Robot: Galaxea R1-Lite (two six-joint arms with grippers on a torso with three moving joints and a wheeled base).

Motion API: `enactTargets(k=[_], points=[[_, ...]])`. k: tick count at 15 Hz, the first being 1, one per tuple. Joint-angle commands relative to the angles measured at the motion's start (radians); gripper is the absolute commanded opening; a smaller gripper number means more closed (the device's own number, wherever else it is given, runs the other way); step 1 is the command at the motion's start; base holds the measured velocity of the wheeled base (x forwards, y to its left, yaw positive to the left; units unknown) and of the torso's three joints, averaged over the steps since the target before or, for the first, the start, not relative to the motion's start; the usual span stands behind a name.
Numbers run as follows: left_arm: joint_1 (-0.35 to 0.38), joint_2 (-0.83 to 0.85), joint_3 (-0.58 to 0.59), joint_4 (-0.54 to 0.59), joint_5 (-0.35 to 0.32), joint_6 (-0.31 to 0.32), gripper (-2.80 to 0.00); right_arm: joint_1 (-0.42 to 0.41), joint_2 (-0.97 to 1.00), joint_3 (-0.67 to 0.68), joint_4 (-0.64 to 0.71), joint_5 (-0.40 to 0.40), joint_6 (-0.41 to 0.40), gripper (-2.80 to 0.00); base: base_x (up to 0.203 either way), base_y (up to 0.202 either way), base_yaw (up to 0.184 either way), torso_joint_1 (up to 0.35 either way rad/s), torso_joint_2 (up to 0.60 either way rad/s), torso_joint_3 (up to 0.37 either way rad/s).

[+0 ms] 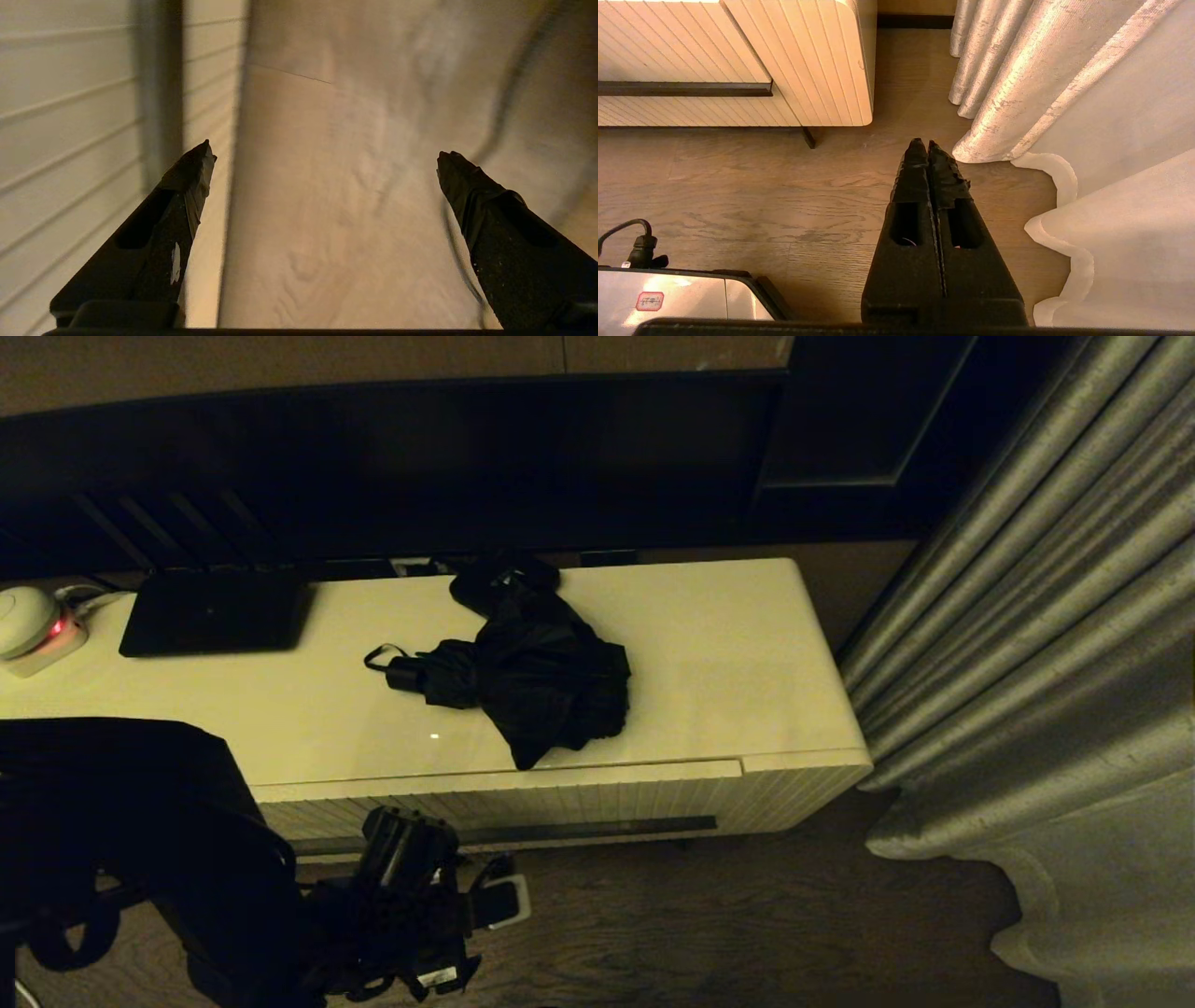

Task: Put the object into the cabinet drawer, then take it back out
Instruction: Open the drawer

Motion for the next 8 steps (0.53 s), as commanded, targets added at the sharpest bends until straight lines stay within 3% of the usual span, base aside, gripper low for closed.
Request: enactTargets(k=[1, 3, 4, 5, 6, 7, 8], points=[[-0.009, -0.079, -0.044, 0.158, -0.026, 0.004, 0.0, 0.0, 0.001, 0.002, 0.0, 0.0, 0.0, -2.8, 0.0, 0.0, 0.0, 0.0, 0.0, 0.0], [-0.016, -0.115, -0.109, 0.301, -0.067, -0.042, 0.0, 0.0, 0.001, 0.0, 0.0, 0.0, 0.0, -2.8, 0.0, 0.0, 0.0, 0.0, 0.0, 0.0], [-0.03, -0.125, -0.128, 0.331, -0.107, -0.134, 0.0, 0.0, 0.001, 0.0, 0.0, 0.0, 0.0, -2.8, 0.0, 0.0, 0.0, 0.0, 0.0, 0.0], [-0.045, -0.127, -0.141, 0.341, -0.137, -0.202, 0.0, 0.0, 0.001, 0.0, 0.0, 0.0, 0.0, -2.8, 0.0, 0.0, 0.0, 0.0, 0.0, 0.0], [-0.05, -0.125, -0.144, 0.345, -0.142, -0.219, 0.0, 0.0, 0.001, 0.0, 0.0, 0.0, 0.0, -2.8, 0.0, 0.0, 0.0, 0.0, 0.0, 0.0], [-0.058, -0.108, -0.146, 0.341, -0.143, -0.294, 0.0, 0.0, 0.001, 0.001, 0.0, 0.0, 0.0, -2.8, 0.0, 0.0, 0.0, 0.0, 0.0, 0.0], [-0.062, -0.101, -0.147, 0.339, -0.144, -0.311, 0.0, 0.0, 0.001, 0.0, 0.0, 0.0, 0.0, -2.8, 0.0, 0.0, 0.0, 0.0, 0.0, 0.0]])
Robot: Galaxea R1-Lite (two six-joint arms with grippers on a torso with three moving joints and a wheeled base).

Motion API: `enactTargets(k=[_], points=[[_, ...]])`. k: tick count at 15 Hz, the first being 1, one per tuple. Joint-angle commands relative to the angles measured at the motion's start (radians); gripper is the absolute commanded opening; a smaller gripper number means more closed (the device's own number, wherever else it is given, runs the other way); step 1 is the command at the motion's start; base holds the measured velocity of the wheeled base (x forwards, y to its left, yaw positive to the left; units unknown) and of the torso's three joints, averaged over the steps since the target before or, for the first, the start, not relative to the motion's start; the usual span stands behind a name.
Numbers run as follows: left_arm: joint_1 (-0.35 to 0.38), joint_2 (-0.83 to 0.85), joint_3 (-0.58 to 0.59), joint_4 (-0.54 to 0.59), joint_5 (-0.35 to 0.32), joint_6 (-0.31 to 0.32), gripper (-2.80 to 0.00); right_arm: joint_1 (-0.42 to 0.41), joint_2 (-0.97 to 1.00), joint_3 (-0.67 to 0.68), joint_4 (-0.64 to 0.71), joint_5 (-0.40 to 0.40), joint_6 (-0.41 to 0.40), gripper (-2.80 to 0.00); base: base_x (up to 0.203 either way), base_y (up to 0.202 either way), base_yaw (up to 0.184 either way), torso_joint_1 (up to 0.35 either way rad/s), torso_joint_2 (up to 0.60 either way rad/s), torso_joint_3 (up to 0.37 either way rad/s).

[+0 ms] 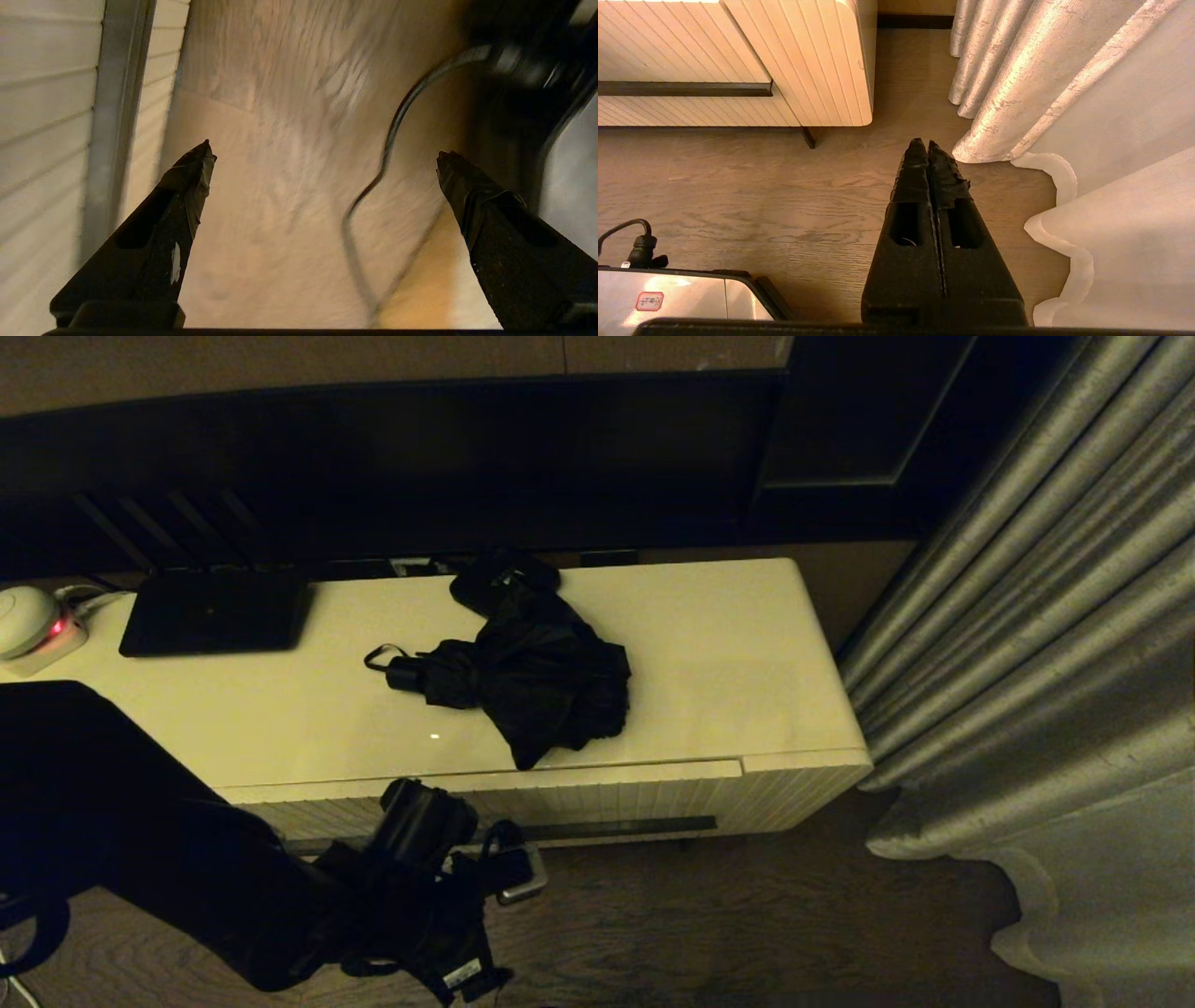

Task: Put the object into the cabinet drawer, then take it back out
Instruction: Open the drawer

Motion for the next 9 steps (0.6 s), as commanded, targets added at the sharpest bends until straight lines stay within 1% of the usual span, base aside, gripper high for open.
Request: enactTargets(k=[1, 2, 3, 4, 6, 7, 9], points=[[-0.009, 0.008, -0.007, -0.005, 0.002, -0.021, 0.0, 0.0, 0.001, 0.0, 0.0, 0.0, 0.0, -2.8, 0.0, 0.0, 0.0, 0.0, 0.0, 0.0], [-0.009, 0.007, -0.007, -0.007, 0.006, -0.004, 0.0, 0.0, 0.001, 0.0, 0.0, 0.0, 0.0, -2.8, 0.0, 0.0, 0.0, 0.0, 0.0, 0.0], [-0.007, 0.004, -0.005, -0.007, 0.007, 0.041, 0.0, 0.0, 0.001, 0.0, 0.0, 0.0, 0.0, -2.8, 0.0, 0.0, 0.0, 0.0, 0.0, 0.0], [-0.005, 0.001, -0.003, -0.007, 0.008, 0.066, 0.0, 0.0, 0.001, 0.0, 0.0, 0.0, 0.0, -2.8, 0.0, 0.0, 0.0, 0.0, 0.0, 0.0], [0.003, 0.0, 0.003, -0.021, 0.023, 0.205, 0.0, 0.0, 0.001, 0.0, 0.0, 0.0, 0.0, -2.8, 0.0, 0.0, 0.0, 0.0, 0.0, 0.0], [0.005, 0.005, 0.005, -0.038, 0.053, 0.242, 0.0, 0.0, 0.001, 0.0, 0.0, 0.0, 0.0, -2.8, 0.0, 0.0, 0.0, 0.0, 0.0, 0.0], [0.01, 0.012, 0.013, -0.093, 0.121, 0.353, 0.0, 0.0, 0.001, 0.0, 0.0, 0.0, 0.0, -2.8, 0.0, 0.0, 0.0, 0.0, 0.0, 0.0]])
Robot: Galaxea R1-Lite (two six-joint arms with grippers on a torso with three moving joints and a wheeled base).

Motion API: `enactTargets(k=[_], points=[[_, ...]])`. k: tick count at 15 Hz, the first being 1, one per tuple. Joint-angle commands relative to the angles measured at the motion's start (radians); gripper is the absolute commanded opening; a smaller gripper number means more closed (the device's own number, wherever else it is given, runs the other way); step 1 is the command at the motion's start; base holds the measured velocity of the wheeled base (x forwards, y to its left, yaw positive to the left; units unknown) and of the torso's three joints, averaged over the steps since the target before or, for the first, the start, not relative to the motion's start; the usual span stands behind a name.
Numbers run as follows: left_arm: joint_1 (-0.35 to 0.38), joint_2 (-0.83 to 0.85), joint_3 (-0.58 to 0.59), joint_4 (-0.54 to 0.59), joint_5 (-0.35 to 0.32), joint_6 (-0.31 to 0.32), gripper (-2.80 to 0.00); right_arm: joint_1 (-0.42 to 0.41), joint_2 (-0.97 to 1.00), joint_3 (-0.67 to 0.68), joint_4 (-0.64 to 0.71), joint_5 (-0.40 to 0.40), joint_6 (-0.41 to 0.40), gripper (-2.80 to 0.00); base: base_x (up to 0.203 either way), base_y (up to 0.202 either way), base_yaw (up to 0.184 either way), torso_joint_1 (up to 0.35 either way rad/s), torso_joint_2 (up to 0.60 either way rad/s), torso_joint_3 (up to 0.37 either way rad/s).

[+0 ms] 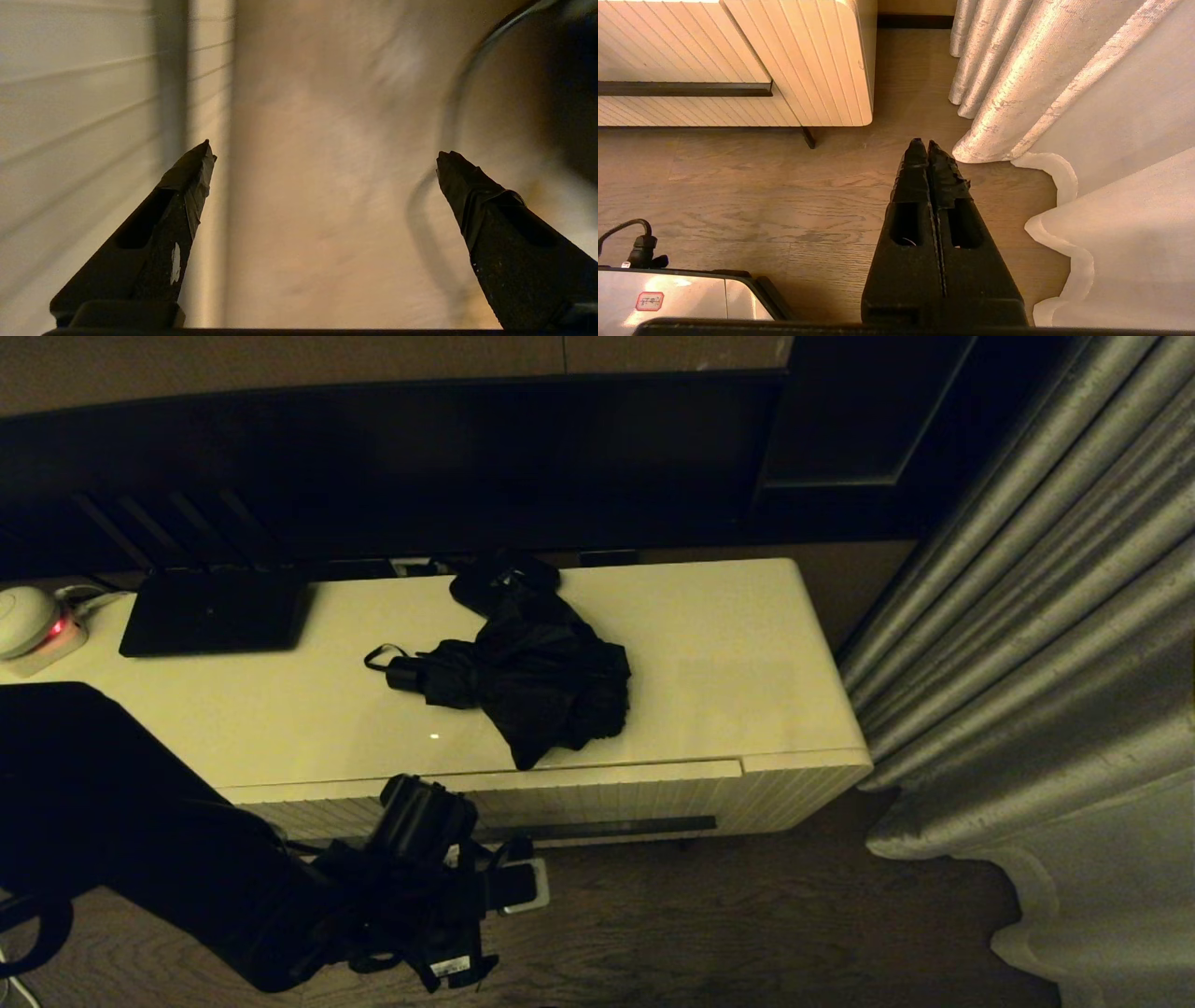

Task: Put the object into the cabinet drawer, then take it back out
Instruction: Open the drawer

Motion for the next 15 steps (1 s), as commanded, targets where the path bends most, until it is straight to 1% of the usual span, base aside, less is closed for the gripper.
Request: enactTargets(k=[1, 2, 3, 4, 5, 10, 14, 15], points=[[0.01, 0.008, 0.009, -0.056, 0.052, 0.112, 0.0, 0.0, 0.001, 0.0, 0.0, 0.0, 0.0, -2.8, 0.0, 0.0, 0.0, 0.0, 0.0, 0.0], [0.015, 0.009, 0.01, -0.063, 0.064, 0.131, 0.0, 0.0, 0.001, 0.0, 0.0, 0.0, 0.0, -2.8, 0.0, 0.0, 0.0, 0.0, 0.0, 0.0], [0.026, 0.011, 0.011, -0.066, 0.079, 0.183, 0.0, 0.0, 0.001, 0.0, 0.0, 0.0, 0.0, -2.8, 0.0, 0.0, 0.0, 0.0, 0.0, 0.0], [0.034, 0.013, 0.012, -0.068, 0.091, 0.205, 0.0, 0.0, 0.001, 0.0, 0.0, 0.0, 0.0, -2.8, 0.0, 0.0, 0.0, 0.0, 0.0, 0.0], [0.035, 0.016, 0.009, -0.067, 0.097, 0.214, 0.0, 0.0, 0.001, 0.0, 0.0, 0.0, 0.0, -2.8, 0.0, 0.0, 0.0, 0.0, 0.0, 0.0], [0.04, 0.073, 0.001, -0.068, 0.102, 0.223, 0.0, 0.0, 0.001, 0.0, 0.0, 0.0, 0.0, -2.8, 0.0, 0.0, 0.0, 0.0, 0.0, 0.0], [0.051, 0.088, -0.005, -0.068, 0.104, 0.225, 0.0, 0.0, 0.001, 0.0, 0.0, 0.0, 0.0, -2.8, 0.0, 0.0, 0.0, 0.0, 0.0, 0.0], [0.054, 0.088, -0.011, -0.068, 0.113, 0.225, 0.0, 0.0, 0.001, 0.0, 0.0, 0.0, 0.0, -2.8, 0.0, 0.0, 0.0, 0.0, 0.0, 0.0]])
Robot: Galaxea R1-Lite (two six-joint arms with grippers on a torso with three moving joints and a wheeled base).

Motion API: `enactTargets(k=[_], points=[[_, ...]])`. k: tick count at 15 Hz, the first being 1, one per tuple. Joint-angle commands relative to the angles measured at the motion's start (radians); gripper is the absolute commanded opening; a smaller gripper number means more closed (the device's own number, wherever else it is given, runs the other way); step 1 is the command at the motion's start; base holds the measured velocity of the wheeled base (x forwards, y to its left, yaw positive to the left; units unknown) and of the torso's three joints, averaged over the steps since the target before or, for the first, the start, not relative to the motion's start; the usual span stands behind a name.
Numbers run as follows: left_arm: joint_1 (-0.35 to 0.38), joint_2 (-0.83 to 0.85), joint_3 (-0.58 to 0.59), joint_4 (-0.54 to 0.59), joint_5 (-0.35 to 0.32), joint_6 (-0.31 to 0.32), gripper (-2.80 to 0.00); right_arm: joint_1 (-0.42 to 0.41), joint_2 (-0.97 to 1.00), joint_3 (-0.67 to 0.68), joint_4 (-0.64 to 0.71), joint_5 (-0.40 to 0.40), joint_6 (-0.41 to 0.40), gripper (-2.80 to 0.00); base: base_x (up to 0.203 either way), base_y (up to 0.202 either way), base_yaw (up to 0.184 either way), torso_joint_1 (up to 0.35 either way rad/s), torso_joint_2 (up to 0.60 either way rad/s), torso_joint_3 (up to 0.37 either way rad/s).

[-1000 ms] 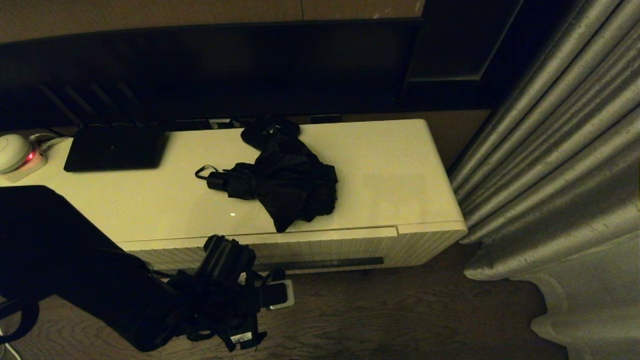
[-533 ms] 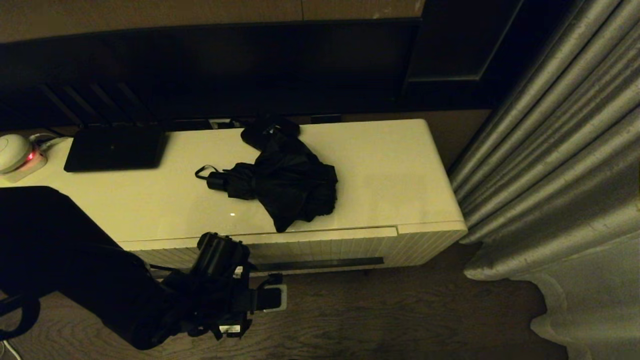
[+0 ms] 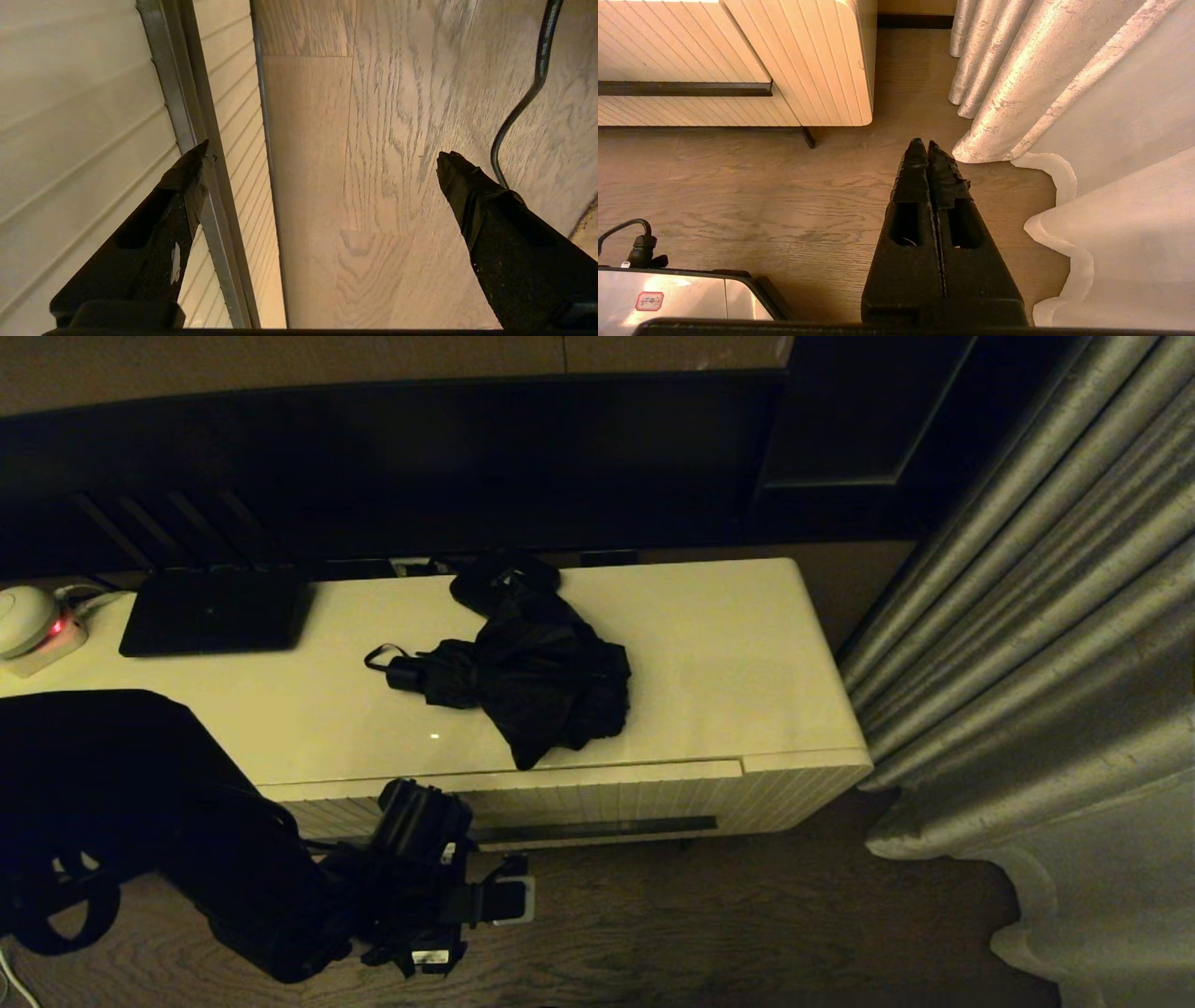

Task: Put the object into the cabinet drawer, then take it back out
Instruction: Open the drawer

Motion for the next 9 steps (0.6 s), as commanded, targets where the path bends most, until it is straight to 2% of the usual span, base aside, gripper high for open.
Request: enactTargets(k=[1, 9], points=[[0.005, 0.007, -0.011, -0.003, 0.02, 0.01, 0.0, 0.0, 0.001, 0.0, -0.001, 0.0, 0.0, -2.8, 0.0, 0.0, 0.0, 0.0, 0.0, 0.0], [0.005, 0.024, -0.03, -0.029, 0.053, 0.013, 0.0, 0.0, 0.001, 0.0, -0.001, 0.0, 0.0, -2.8, 0.0, 0.0, 0.0, 0.0, 0.0, 0.0]])
